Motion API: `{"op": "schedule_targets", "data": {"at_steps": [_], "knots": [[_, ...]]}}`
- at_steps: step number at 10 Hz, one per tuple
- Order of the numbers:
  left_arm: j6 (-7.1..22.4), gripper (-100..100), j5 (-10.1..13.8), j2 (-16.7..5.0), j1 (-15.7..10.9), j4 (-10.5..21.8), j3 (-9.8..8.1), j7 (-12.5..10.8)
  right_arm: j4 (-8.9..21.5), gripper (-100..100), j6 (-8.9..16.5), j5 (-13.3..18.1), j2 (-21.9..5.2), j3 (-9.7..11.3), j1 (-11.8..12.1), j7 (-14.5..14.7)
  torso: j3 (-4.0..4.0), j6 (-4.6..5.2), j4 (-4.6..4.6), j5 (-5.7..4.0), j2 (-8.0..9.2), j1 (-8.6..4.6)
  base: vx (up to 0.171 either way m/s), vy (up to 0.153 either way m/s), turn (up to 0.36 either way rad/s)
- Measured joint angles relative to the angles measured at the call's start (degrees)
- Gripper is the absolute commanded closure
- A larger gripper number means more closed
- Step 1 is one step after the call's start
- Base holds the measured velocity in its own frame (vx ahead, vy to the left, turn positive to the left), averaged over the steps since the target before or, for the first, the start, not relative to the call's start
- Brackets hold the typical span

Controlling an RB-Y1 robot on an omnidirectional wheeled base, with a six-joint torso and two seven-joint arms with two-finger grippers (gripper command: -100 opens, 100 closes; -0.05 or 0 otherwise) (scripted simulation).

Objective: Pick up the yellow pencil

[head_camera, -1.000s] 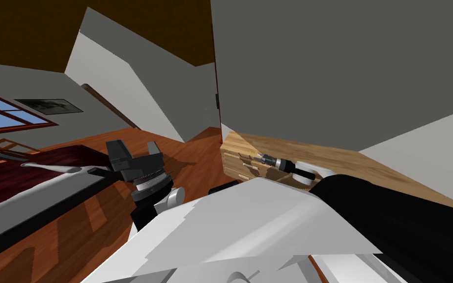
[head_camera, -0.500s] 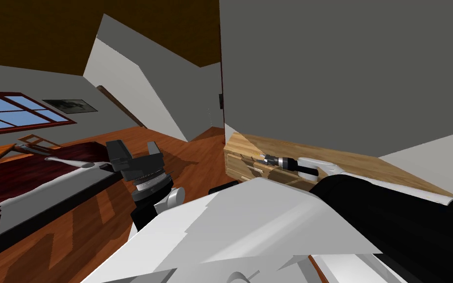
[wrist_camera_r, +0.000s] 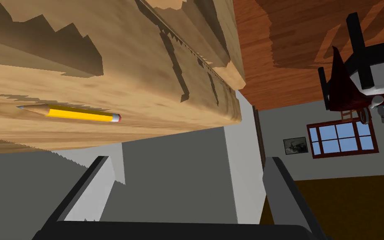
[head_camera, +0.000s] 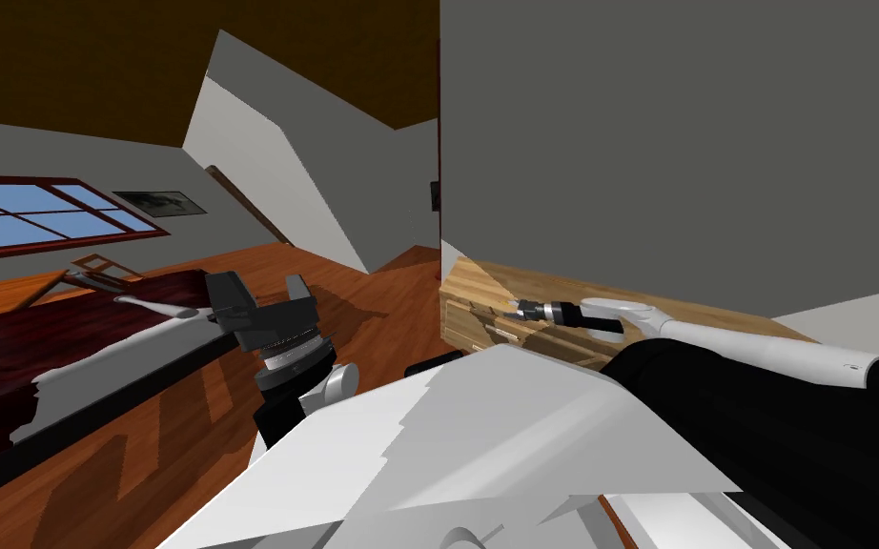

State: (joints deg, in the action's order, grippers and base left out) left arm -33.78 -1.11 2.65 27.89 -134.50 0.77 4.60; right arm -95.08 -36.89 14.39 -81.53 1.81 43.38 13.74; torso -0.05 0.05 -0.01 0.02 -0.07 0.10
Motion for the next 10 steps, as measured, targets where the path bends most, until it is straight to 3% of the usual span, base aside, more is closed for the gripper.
{"op": "schedule_targets", "data": {"at_steps": [2,4,5,8,9,10], "knots": [[0.00,0,0.00,0.00,0.00,0.00,0.00,0.00,2.84,-100,-0.55,2.44,-3.40,2.40,-1.62,-0.86,-0.06,-0.02,-0.03,0.02,-0.11,0.08,0.063,0.036,0.083],[0.00,0,0.00,0.00,0.00,0.00,0.00,0.00,3.69,-100,-0.75,3.84,-6.11,2.60,-0.45,-0.91,-0.03,-0.01,-0.01,0.01,-0.06,0.02,0.053,0.026,0.092],[0.00,0,0.00,0.00,0.00,0.00,0.00,0.00,4.98,-100,-0.80,5.43,-7.69,4.35,-1.71,-1.52,-0.04,-0.02,-0.02,0.00,-0.07,0.04,0.039,0.021,0.037],[0.00,0,0.00,0.00,0.00,0.00,0.00,0.00,7.35,-100,-1.45,8.04,-11.71,6.04,-1.36,-2.44,-0.01,0.00,0.00,0.01,-0.01,0.03,0.042,0.025,0.091],[0.00,0,0.00,0.00,0.00,0.00,0.00,0.00,8.04,-100,-1.41,9.38,-13.43,7.16,-1.51,-3.01,-0.01,0.00,-0.01,0.01,-0.02,0.06,0.043,0.041,0.087],[0.00,0,0.00,0.00,0.00,0.00,0.00,0.00,9.75,-100,-1.85,11.44,-14.70,9.55,-3.49,-4.09,-0.01,0.00,-0.01,0.01,-0.02,0.08,0.041,0.043,0.101]]}}
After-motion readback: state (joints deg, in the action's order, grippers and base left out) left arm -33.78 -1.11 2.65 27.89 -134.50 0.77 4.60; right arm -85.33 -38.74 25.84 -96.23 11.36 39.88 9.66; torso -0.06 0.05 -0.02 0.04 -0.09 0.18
